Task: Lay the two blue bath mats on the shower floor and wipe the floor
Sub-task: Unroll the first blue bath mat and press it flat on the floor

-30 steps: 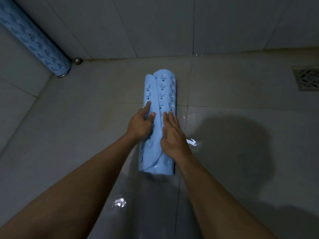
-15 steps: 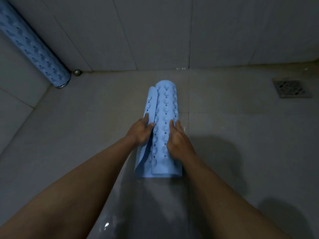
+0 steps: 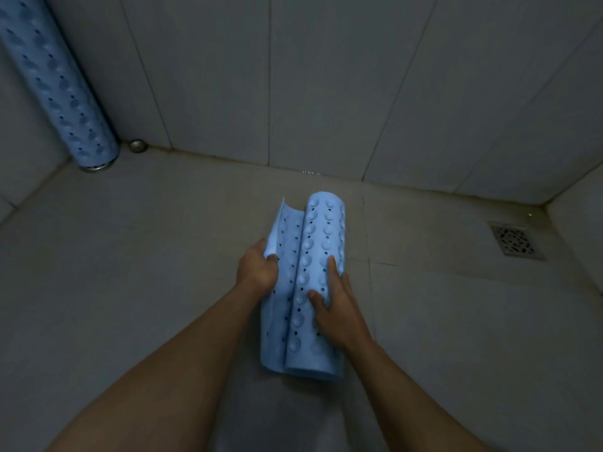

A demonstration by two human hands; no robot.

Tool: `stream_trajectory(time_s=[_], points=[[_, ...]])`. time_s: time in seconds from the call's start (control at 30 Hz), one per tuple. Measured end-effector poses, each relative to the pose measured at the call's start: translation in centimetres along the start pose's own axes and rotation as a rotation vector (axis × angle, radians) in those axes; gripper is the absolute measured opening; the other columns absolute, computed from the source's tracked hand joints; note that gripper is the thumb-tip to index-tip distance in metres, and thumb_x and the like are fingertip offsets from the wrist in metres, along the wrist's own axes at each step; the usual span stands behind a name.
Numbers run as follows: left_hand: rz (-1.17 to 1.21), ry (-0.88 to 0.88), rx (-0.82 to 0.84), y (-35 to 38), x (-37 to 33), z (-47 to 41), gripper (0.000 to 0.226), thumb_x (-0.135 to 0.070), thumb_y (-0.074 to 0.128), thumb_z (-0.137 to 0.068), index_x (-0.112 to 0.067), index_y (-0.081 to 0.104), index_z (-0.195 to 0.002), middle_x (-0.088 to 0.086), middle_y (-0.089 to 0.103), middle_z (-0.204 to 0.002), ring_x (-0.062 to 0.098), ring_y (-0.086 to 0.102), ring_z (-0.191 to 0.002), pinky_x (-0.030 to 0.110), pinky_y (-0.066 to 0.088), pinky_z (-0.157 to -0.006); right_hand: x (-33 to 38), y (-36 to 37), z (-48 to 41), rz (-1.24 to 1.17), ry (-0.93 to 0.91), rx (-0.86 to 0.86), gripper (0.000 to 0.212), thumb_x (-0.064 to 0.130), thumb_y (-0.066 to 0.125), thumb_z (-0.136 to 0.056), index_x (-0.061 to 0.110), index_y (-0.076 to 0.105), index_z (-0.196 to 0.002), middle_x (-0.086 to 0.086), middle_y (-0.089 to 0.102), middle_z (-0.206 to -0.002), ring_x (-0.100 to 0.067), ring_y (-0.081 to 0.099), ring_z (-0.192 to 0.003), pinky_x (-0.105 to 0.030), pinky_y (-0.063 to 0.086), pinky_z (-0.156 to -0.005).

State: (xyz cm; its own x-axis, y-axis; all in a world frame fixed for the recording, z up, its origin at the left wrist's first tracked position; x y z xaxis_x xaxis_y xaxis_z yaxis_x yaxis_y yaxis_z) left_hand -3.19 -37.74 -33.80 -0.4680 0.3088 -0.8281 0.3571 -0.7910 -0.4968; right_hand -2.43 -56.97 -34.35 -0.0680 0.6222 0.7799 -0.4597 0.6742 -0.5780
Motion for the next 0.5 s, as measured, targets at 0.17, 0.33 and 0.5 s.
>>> stream_trajectory(time_s=[0.17, 0.33, 0.5], points=[[0.047, -0.026, -0.065, -2.2, 1.7, -0.9, 0.039, -0.007, 0.046, -0.095, -0.014, 0.059, -0.130, 0.009, 0.066, -0.122, 0.022, 0.059, -0.096, 0.025, 0.042, -0.079, 1.3, 1.6, -0.7, 0.030, -0.050, 0.028, 0.065, 0.032, 0.047, -0.103, 0.048, 0.010, -0.154, 0.000, 0.004, -0.162, -0.024, 0.028, -0.145, -0.034, 0.032, -0.113], [-0.560, 0.117, -0.016, -1.3, 2.5, 0.2, 0.066, -0.012, 0.055, -0.091, -0.021, 0.033, -0.152, 0.019, 0.024, -0.158, 0.039, 0.036, -0.139, 0.048, 0.038, -0.108, 1.2, 2.8, -1.1, 0.183, -0.038, 0.012, 0.059, 0.031, 0.042, -0.103, 0.037, 0.017, -0.156, -0.013, -0.011, -0.164, -0.038, 0.014, -0.149, -0.053, 0.025, -0.118], [-1.145, 0.117, 0.074, 0.4, 5.7, 1.8, 0.067, -0.023, 0.051, -0.096, -0.018, 0.020, -0.155, 0.027, -0.020, -0.159, 0.047, -0.017, -0.147, 0.072, -0.005, -0.110, 2.6, 3.3, -1.2, 0.476, -0.167, 0.022, 0.063, 0.021, 0.041, -0.101, 0.031, 0.014, -0.157, -0.008, -0.018, -0.164, -0.038, -0.014, -0.149, -0.059, 0.007, -0.120]])
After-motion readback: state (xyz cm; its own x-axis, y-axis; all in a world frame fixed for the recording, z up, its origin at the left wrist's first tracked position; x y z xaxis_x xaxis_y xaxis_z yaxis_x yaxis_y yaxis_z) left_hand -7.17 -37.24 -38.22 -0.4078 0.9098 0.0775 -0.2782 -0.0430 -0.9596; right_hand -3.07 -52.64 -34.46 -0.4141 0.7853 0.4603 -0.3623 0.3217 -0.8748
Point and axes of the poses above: each hand's wrist, its own z-axis away from the middle knuckle, its own y-axis out of the palm, x = y × z, the point moved 8 cm from there along -z, towards the middle knuckle
